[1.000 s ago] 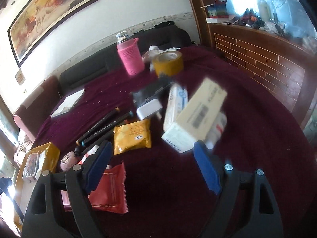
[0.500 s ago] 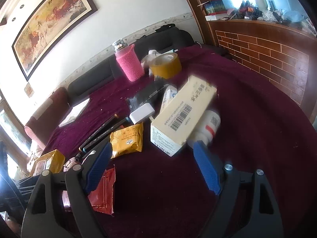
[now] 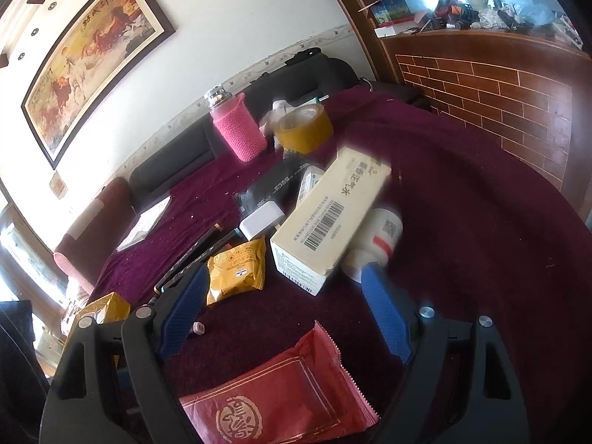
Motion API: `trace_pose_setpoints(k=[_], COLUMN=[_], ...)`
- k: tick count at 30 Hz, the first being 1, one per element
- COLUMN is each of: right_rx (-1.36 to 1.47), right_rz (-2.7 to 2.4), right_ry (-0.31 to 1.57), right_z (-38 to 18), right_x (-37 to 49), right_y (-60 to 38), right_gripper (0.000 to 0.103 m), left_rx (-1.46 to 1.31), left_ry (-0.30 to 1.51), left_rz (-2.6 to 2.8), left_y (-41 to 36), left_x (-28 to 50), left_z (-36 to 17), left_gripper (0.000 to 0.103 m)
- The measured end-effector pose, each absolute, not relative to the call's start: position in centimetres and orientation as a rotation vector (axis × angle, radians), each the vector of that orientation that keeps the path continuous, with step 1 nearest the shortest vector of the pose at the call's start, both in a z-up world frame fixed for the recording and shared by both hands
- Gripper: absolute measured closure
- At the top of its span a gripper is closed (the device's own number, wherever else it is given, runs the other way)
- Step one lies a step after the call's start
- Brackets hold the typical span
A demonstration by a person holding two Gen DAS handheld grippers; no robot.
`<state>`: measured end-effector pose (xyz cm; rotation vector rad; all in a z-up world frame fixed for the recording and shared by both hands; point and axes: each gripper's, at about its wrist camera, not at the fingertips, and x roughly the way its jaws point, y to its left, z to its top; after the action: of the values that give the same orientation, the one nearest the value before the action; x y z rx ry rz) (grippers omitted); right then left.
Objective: Organize objects
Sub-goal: 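Move the left gripper to the red-capped white bottle and grasp it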
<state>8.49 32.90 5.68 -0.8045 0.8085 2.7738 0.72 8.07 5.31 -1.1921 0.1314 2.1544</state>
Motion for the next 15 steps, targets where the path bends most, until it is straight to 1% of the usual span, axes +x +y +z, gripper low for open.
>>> trace_pose_setpoints(k=[3,6,9,12,15], right_rx=[-0.824,-0.839,-0.853,-0.858,-0.875], right_rz=[2.768,2.779,2.784,2.779,2.769], right_ry=[0.835,0.81,0.784,0.795,0.829], right_z=[5.4,5.4,5.4,5.3,5.0], right_x=[8.3,8.0,7.9,8.0,7.9], right_y=[33.2,32.9,32.5,32.6,32.9], right_gripper=[0.019,0.019,0.019,0.019,0.019], left_rx=[-1.203,-1.239,-1.332,-1.274,-1.37], left_ry=[0.144,0.164,0.186,0.238,0.121], left_rz=[2.262,2.262,2.22,2.206,1.926], left_y=[6.4,5.5,6.1,7.5,8.6], left_x=[-2.3,-4.5,-5.2,-4.1,-2.9], left_z=[5.4,4.6,2.4,1.9,1.7], left_gripper=[0.029,0.029,0.029,0.028,0.028])
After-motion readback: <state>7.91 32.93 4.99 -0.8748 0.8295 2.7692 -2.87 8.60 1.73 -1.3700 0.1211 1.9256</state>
